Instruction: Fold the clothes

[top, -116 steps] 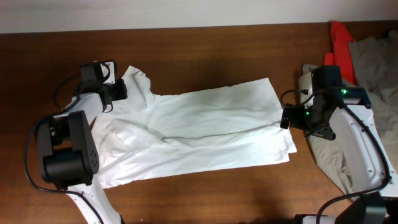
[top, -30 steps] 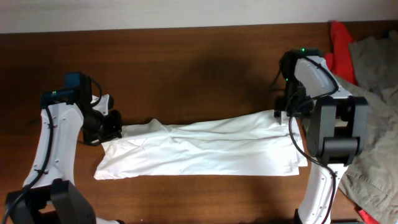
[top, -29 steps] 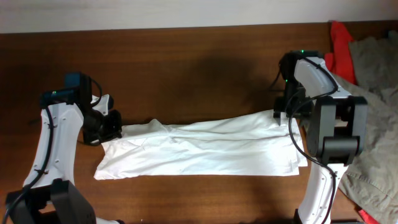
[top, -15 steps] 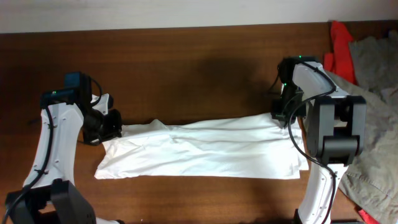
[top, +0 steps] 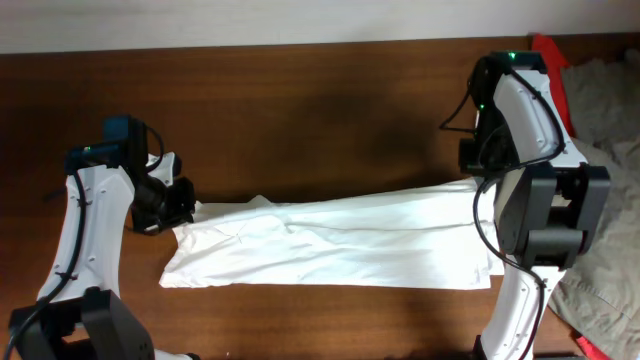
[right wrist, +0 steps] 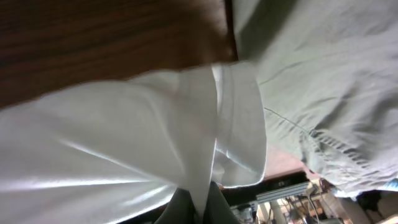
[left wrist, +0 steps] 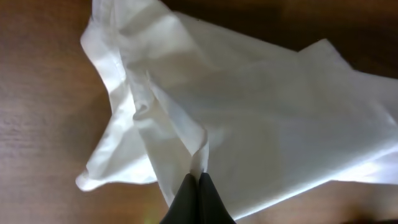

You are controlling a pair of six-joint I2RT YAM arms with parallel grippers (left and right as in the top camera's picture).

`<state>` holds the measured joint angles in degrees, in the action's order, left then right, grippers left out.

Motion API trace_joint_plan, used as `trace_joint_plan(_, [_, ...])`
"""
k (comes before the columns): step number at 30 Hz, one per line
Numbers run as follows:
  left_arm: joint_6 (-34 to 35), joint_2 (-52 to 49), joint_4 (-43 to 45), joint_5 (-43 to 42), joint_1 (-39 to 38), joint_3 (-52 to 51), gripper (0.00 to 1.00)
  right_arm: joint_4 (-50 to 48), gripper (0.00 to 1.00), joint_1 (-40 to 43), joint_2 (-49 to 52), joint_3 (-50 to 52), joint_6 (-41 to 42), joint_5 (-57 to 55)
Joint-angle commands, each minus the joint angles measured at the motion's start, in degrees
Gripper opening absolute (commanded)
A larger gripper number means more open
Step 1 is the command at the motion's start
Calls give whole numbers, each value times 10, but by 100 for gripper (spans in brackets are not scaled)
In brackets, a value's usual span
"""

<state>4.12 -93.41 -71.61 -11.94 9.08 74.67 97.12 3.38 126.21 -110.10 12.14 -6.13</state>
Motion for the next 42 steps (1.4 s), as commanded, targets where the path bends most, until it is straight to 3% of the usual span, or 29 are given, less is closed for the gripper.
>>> trace_joint_plan(1, [-5, 11, -19, 6, 3, 2, 0, 3, 4, 8, -18, 55, 1, -10])
trace_joint_plan(11, [-5, 11, -59, 7, 3, -24, 0, -2, 4, 28, -87, 152, -8, -6])
trace_joint_plan(18, [-5, 11, -61, 9, 3, -69, 0, -69, 7, 28, -87, 273, -9, -6])
trace_joint_plan(19, [-5, 11, -78, 10, 3, -70, 12, -70, 15, 28, -87, 272, -10, -6])
trace_joint_plan(20, [-6, 11, -92, 15, 3, -70, 36, -67, 21, 28, -87, 272, -10, -6])
trace_joint_plan(21, [-6, 11, -101, 19, 3, -70, 75, -65, 31, 28, -87, 272, -10, -6])
trace_joint_plan(22, [-7, 11, -103, 19, 3, -70, 76, -63, 41, 28, -88, 272, -10, -6])
trace_joint_plan(24, [-7, 11, -97, 19, 3, -70, 76, -59, 61, 30, -92, 272, -10, -6])
trace_joint_plan(26, [-7, 11, -80, 17, 3, -70, 75, -59, 68, 36, -101, 272, -10, -6])
trace_joint_plan(30, [6, 11, 8, -10, 3, -70, 73, -73, 68, 65, -150, 272, -10, -5])
trace_joint_plan(32, [6, 11, 52, -28, -1, -76, 42, -97, 65, 73, -182, 272, -14, -1])
trace_joint_plan(34, [-1, 11, 76, -69, -14, -87, 17, -120, 60, 73, -211, 272, -18, 1])
trace_joint_plan(36, [-3, 11, 106, -82, -41, -107, 11, -145, 57, 72, -237, 272, -37, 19])
trace_joint_plan(42, [-3, 11, 232, -76, -93, -188, 10, -165, 55, 72, -255, 272, -100, 85])
